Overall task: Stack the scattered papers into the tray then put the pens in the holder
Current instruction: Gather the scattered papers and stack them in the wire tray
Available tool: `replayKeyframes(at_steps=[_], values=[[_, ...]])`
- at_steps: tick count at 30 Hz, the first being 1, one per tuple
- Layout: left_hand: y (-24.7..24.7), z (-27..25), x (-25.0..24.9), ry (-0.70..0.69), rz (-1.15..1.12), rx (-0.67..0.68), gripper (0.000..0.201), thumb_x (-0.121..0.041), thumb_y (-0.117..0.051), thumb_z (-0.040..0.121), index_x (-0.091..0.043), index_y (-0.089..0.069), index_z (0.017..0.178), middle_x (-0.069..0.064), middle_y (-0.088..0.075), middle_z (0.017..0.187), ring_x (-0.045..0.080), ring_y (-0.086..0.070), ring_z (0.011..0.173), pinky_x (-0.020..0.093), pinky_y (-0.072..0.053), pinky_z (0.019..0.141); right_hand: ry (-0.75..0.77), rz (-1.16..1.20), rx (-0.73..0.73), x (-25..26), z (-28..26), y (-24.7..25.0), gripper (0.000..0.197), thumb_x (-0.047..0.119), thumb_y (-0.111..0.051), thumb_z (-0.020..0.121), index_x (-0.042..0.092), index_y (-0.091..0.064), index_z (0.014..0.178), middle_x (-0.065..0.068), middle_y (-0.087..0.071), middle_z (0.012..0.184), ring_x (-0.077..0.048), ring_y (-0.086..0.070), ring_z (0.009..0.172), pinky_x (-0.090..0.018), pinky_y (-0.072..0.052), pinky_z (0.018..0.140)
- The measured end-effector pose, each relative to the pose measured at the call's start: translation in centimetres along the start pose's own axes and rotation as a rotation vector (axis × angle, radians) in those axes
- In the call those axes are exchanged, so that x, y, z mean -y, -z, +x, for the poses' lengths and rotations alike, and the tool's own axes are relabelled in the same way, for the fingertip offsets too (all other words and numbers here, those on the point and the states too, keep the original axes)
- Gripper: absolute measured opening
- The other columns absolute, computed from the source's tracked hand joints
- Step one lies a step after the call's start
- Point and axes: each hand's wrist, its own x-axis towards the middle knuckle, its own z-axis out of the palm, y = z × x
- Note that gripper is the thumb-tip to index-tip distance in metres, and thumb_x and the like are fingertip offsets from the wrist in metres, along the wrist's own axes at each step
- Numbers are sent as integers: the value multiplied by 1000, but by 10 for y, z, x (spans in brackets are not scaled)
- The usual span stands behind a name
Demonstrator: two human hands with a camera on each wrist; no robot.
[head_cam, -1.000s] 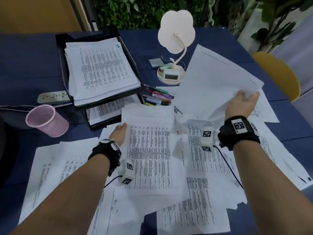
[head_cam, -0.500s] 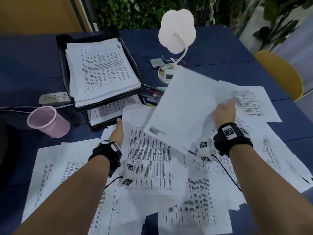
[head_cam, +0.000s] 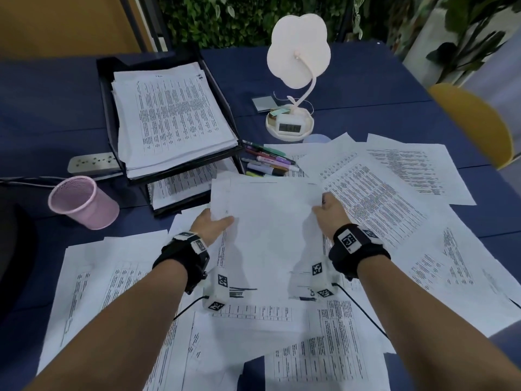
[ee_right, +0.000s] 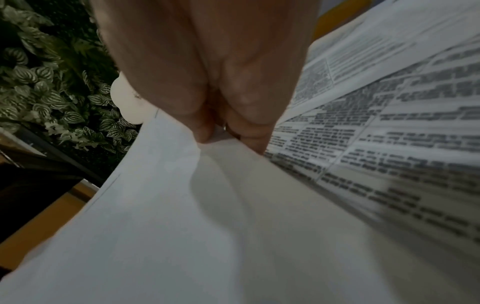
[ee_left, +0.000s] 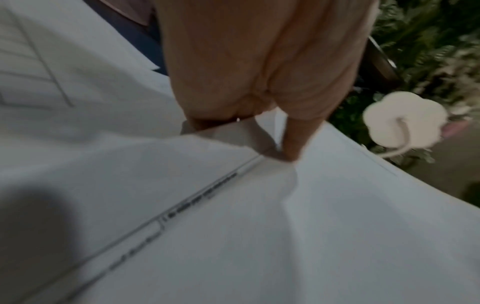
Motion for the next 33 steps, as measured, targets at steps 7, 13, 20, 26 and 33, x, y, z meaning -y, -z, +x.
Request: replayKeyframes(at_steps=[7,13,20,26,33], values=[[-8,-17,-7,-217,-196,-12,45,-5,-54,92,-12,-45,136,4,-58,130,21,-55,119,37,-41,105,-96,190,-35,-7,-7,0,35,15,-54,90,10,-43,123,-7,-54,114,-24,-55,95,-34,-46,84],[-2,-27,-37,-342,-363,50,34,-1,-50,94,-20,-49,122,8,-59,128,26,-57,117,45,-43,103,-212,591,115,12,-19,6,43,8,-50,96,3,-35,136,1,-43,129,-18,-44,114,-38,-34,104],[19,-36,-81,-471,-411,-136,48,-11,-57,89,-11,-41,135,11,-54,135,26,-53,122,50,-40,106,-54,722,47,49,-25,15,14,-2,-52,90,10,-53,97,-10,-60,92,-23,-58,77,-35,-47,71],[33,-56,-119,-666,-497,-365,58,-7,-50,95,-1,-21,146,3,-29,151,13,-30,139,15,-25,111,337,689,-115,94,-37,28,17,-1,-52,91,16,-55,89,-8,-64,92,-20,-59,85,-35,-49,82],[25,-60,-109,-725,-455,-332,53,-7,-47,97,0,-21,142,-11,-38,134,-29,-39,107,-5,-29,92,414,604,-193,103,-47,26,23,1,-51,88,24,-48,85,6,-59,81,-6,-55,71,-26,-48,70]])
